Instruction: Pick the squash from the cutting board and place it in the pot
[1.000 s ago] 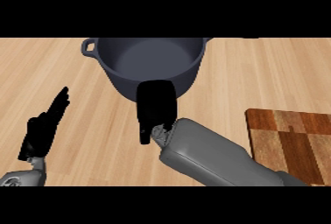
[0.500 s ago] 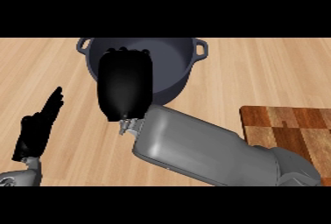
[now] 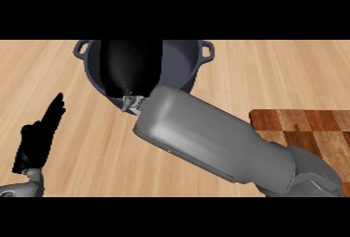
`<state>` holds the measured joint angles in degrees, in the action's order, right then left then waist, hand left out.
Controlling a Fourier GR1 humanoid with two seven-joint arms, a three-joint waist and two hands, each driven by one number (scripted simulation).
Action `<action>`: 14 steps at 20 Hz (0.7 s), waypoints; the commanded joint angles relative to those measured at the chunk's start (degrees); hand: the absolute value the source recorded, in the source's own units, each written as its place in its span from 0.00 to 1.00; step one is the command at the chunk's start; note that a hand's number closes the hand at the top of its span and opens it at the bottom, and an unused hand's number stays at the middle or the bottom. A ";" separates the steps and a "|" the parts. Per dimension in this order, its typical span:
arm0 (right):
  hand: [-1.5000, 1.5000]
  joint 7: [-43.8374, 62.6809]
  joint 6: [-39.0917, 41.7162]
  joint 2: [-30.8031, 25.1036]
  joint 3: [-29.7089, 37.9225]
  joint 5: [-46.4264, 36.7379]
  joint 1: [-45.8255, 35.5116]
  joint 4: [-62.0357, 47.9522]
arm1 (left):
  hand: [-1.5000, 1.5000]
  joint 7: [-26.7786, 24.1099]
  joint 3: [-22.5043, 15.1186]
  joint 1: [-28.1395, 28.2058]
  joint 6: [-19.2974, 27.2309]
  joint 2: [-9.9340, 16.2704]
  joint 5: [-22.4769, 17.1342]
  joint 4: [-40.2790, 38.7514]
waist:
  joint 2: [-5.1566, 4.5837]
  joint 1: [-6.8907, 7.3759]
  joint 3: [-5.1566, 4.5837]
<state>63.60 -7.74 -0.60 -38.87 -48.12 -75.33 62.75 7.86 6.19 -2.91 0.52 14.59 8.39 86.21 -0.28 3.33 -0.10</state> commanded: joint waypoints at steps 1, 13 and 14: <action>1.00 2.13 -7.59 0.57 4.45 0.32 -2.41 -5.44 | 0.50 -3.76 1.57 2.39 -0.86 0.76 -0.76 -2.40 | -0.17 -0.83 -0.02; 1.00 -20.94 -18.29 0.58 15.65 2.54 -4.93 -32.51 | 0.50 0.70 1.10 0.26 -1.68 0.45 -1.23 1.80 | -0.88 -0.25 0.00; 1.00 -22.85 -18.53 0.54 16.68 2.23 -3.88 -33.33 | 0.50 -0.71 1.69 4.25 -1.25 0.28 -1.18 3.89 | -0.49 -0.67 0.04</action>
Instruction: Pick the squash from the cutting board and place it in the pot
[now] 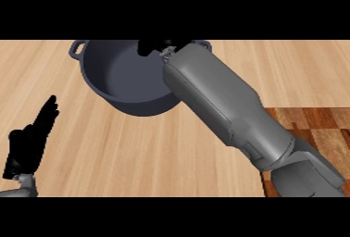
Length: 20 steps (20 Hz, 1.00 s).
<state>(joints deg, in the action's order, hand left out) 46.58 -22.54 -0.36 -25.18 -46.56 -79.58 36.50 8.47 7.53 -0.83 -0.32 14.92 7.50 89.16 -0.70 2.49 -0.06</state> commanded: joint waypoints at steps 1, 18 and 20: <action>1.00 -8.77 -2.24 -1.62 4.50 1.77 -1.28 -8.67 | 0.50 -1.33 -0.55 0.73 -0.16 -0.21 0.84 -0.14 | -0.17 0.01 0.00; 0.00 -27.78 -9.03 -1.98 16.69 10.30 0.75 -23.46 | 0.50 -2.05 -0.41 -2.85 -0.96 0.05 0.66 -1.95 | -1.58 2.88 0.04; 0.00 -27.91 -9.45 -2.18 18.14 11.19 -1.08 -24.07 | 0.50 -0.32 -1.60 -2.79 -1.15 -0.94 0.49 -0.02 | -1.50 3.20 0.06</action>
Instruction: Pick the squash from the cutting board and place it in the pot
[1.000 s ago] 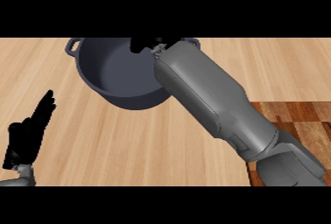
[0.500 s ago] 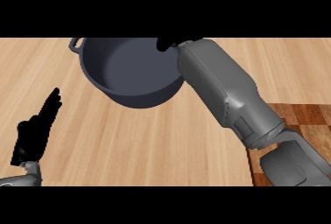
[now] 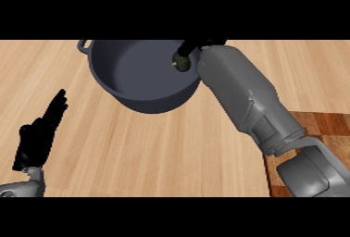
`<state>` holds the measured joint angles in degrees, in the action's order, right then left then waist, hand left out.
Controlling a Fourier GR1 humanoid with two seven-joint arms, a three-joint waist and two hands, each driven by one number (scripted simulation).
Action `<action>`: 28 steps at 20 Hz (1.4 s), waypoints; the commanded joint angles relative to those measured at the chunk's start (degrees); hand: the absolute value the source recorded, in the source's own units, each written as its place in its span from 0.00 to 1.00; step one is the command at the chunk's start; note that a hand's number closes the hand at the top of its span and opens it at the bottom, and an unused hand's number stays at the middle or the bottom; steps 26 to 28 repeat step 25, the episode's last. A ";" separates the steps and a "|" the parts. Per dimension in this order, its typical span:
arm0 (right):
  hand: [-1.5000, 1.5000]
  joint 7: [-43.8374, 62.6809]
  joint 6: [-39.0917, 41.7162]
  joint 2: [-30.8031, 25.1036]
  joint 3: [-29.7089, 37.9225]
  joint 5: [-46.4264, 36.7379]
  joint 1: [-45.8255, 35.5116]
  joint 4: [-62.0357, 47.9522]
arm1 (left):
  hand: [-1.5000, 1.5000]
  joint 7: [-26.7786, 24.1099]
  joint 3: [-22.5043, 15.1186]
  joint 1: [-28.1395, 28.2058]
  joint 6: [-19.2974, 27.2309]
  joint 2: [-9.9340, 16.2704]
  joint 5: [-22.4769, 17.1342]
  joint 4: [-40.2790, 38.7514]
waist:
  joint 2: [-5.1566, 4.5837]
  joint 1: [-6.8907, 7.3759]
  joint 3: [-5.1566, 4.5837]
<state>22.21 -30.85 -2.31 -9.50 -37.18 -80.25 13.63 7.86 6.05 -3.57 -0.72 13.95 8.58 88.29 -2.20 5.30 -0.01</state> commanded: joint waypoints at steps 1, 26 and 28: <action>0.00 -4.48 -2.26 0.58 2.76 1.97 -0.63 -0.90 | 0.50 -2.01 0.58 1.06 -0.82 0.43 -0.37 -1.78 | 0.03 0.11 -0.05; 0.00 -29.19 -0.60 2.26 16.99 23.93 19.60 25.20 | 0.50 0.54 5.09 6.19 -1.74 2.45 -1.53 1.89 | 2.62 -5.86 0.04; 0.00 -29.19 -0.60 2.26 16.99 23.93 19.60 25.20 | 0.50 0.54 5.09 6.19 -1.74 2.45 -1.53 1.89 | 2.62 -5.86 0.04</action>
